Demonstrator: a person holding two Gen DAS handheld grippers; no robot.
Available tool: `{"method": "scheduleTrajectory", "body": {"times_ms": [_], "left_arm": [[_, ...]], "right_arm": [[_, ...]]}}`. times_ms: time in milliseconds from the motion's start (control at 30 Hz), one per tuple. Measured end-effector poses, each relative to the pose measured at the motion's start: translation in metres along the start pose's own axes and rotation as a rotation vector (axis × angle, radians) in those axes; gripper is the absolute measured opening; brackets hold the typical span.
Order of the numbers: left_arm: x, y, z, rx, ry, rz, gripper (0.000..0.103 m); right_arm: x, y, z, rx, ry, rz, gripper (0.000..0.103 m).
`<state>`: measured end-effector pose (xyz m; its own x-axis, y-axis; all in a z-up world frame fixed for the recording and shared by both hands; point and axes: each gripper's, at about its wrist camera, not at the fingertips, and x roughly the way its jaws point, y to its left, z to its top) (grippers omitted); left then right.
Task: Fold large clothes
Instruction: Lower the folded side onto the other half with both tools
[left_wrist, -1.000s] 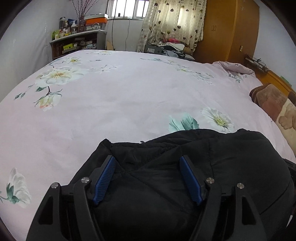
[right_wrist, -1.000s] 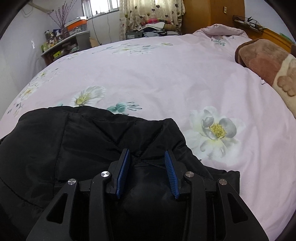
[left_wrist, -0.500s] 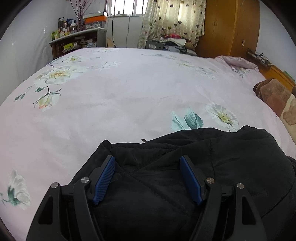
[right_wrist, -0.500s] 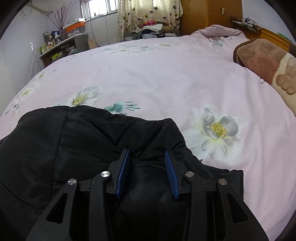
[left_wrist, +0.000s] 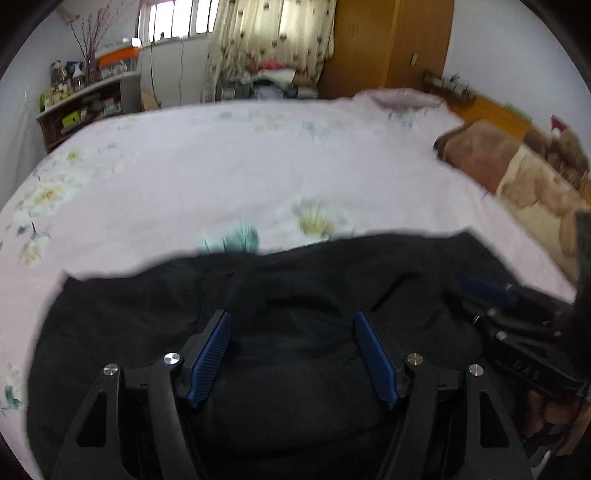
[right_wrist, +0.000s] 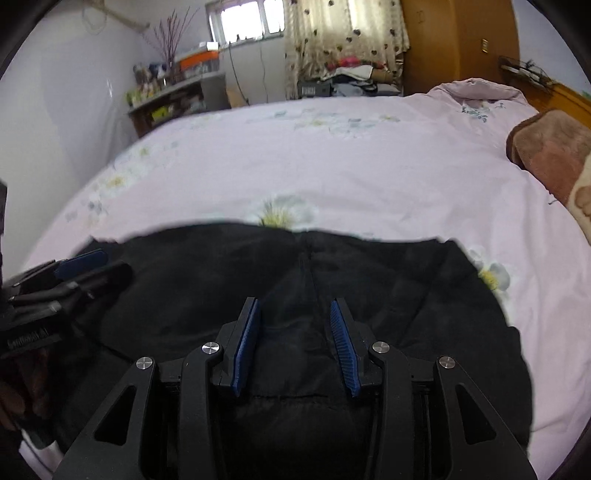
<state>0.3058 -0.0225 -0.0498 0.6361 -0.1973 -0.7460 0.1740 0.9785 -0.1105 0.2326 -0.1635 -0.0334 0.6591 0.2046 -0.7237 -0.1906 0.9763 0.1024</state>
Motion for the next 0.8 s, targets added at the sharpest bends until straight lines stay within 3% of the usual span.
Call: {"method": "scheduleTrajectory", "body": {"times_ms": [133, 300, 400, 467, 533, 600, 700, 800], "left_arm": [[0.02, 0.008, -0.006, -0.028, -0.01, -0.021, 0.072], [0.031, 0.005, -0.008, -0.012, -0.005, 0.009, 0.072], [0.016, 0.008, 0.003, -0.015, 0.03, -0.005, 0.07], [-0.009, 0.014, 0.008, -0.012, -0.001, -0.012, 0.069], [-0.042, 0.028, 0.007, 0.007, -0.083, 0.006, 0.069], [-0.062, 0.052, 0.001, 0.012, -0.134, 0.07, 0.069], [-0.05, 0.096, -0.009, -0.054, -0.078, 0.163, 0.069], [-0.035, 0.123, -0.023, -0.121, -0.076, 0.143, 0.071]], "right_arm": [[0.028, -0.008, -0.008, -0.006, 0.005, 0.0, 0.041], [0.04, -0.011, -0.013, -0.012, 0.014, -0.016, 0.04], [0.032, -0.013, -0.005, -0.008, 0.025, -0.003, 0.041], [0.008, -0.017, 0.003, -0.005, -0.002, -0.004, 0.041], [-0.018, -0.029, 0.005, 0.012, -0.069, -0.011, 0.041], [-0.033, -0.049, 0.003, 0.035, -0.106, -0.048, 0.041], [-0.018, -0.089, -0.01, 0.09, -0.054, -0.141, 0.041], [-0.001, -0.11, -0.024, 0.128, -0.029, -0.114, 0.041]]}}
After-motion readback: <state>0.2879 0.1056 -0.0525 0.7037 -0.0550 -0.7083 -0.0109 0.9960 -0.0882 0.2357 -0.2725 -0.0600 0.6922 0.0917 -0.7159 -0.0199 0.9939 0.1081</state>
